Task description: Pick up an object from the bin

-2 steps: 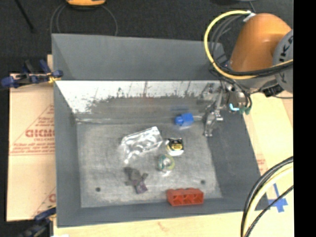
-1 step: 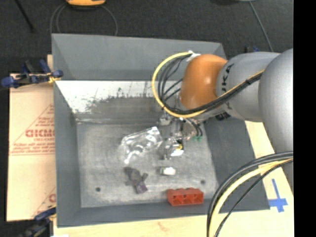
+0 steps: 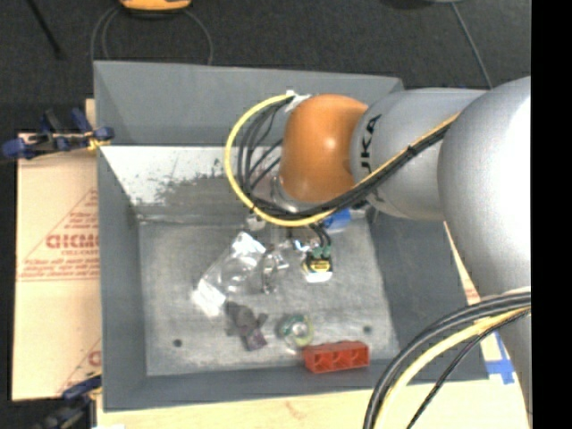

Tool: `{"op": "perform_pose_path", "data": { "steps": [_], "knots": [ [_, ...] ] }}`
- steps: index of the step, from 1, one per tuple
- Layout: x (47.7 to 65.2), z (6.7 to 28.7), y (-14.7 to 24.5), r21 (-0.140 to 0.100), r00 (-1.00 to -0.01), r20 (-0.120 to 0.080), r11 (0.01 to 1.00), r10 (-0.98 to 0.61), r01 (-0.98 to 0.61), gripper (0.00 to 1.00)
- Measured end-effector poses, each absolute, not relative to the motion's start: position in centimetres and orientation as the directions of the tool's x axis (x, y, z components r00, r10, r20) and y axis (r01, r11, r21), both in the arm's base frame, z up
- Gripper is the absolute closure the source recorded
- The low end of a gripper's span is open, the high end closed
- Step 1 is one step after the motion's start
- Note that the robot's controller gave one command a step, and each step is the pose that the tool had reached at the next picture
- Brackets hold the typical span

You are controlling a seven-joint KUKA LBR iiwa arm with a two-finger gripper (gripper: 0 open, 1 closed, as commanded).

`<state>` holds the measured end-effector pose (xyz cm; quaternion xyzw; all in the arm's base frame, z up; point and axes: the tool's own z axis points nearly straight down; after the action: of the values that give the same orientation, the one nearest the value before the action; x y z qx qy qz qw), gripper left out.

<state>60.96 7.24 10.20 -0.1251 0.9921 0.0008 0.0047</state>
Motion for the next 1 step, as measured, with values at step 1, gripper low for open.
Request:
{"op": "perform_pose_path", "data": {
  "steps": [1],
  "knots": [
    [59.66, 11.42, 11.45, -0.003, -0.837, -0.009, 0.837, -0.547, -0.547, 0.00]
  ]
}}
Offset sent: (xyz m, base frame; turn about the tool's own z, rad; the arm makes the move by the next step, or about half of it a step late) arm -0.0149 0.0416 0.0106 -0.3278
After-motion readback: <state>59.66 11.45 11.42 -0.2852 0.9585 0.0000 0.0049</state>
